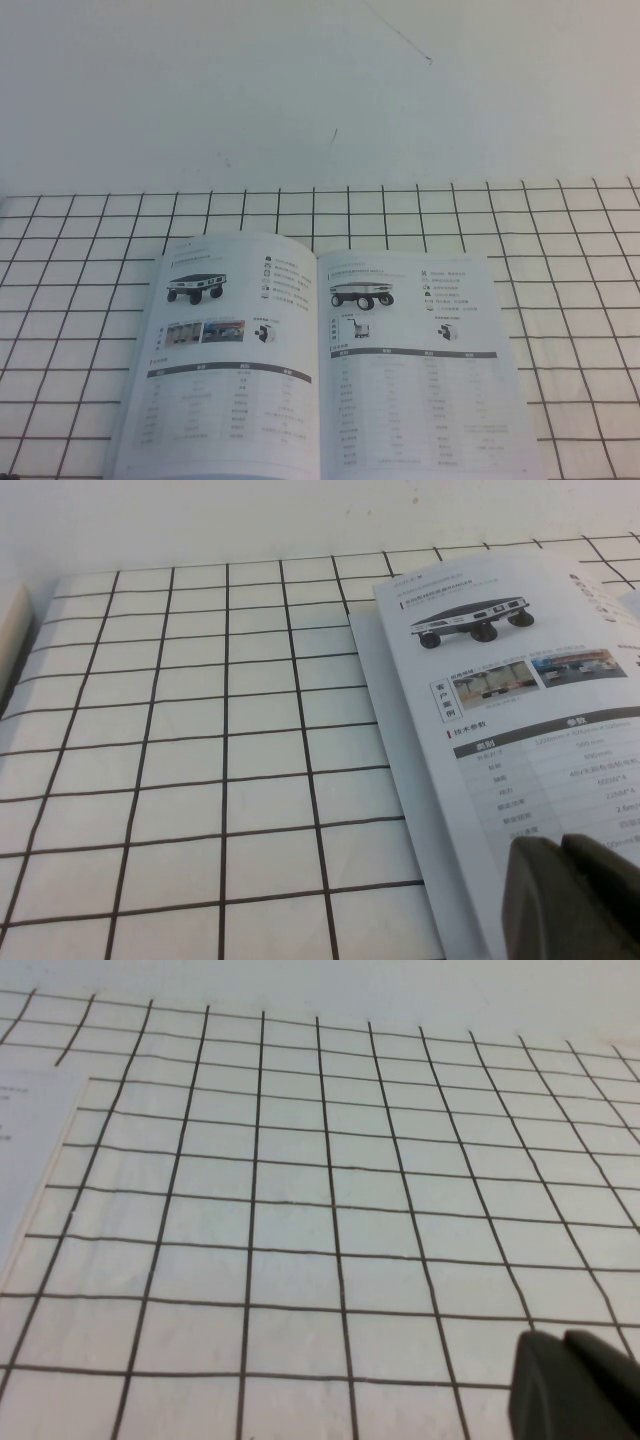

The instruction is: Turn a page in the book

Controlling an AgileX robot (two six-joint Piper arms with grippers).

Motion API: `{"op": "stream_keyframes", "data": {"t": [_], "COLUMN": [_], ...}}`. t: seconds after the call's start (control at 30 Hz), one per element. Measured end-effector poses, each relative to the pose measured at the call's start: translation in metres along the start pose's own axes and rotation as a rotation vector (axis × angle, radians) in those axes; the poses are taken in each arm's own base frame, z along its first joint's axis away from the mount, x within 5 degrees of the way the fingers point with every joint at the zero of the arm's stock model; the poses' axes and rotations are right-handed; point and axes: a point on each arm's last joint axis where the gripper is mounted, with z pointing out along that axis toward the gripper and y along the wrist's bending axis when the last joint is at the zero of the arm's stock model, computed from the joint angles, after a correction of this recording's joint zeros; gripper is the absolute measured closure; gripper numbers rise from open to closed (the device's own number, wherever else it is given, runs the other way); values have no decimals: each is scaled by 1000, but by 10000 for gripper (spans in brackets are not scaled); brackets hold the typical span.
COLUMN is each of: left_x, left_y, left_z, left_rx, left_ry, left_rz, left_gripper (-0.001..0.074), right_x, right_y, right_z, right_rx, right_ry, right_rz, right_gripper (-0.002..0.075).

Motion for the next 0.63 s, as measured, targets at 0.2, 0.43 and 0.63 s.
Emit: {"op": "stream_keyframes", "data": {"t": [0.2, 0.43, 0.63], "left_x": [0, 0, 0], "left_y": [0, 0, 0], "left_z": [0, 0, 0], "left_rx": [0, 0, 0], "left_ry": [0, 0, 0], "left_rz": [0, 0, 0], "left_gripper": [738, 738, 738], "right_x": [0, 0, 0], "right_y": [0, 0, 0], "right_z": [0, 0, 0], "right_rx": [0, 0, 1], "right_ry": [-8, -8, -8], "right_rz": [-2, -3, -5], "right_gripper": [728, 728, 728]}}
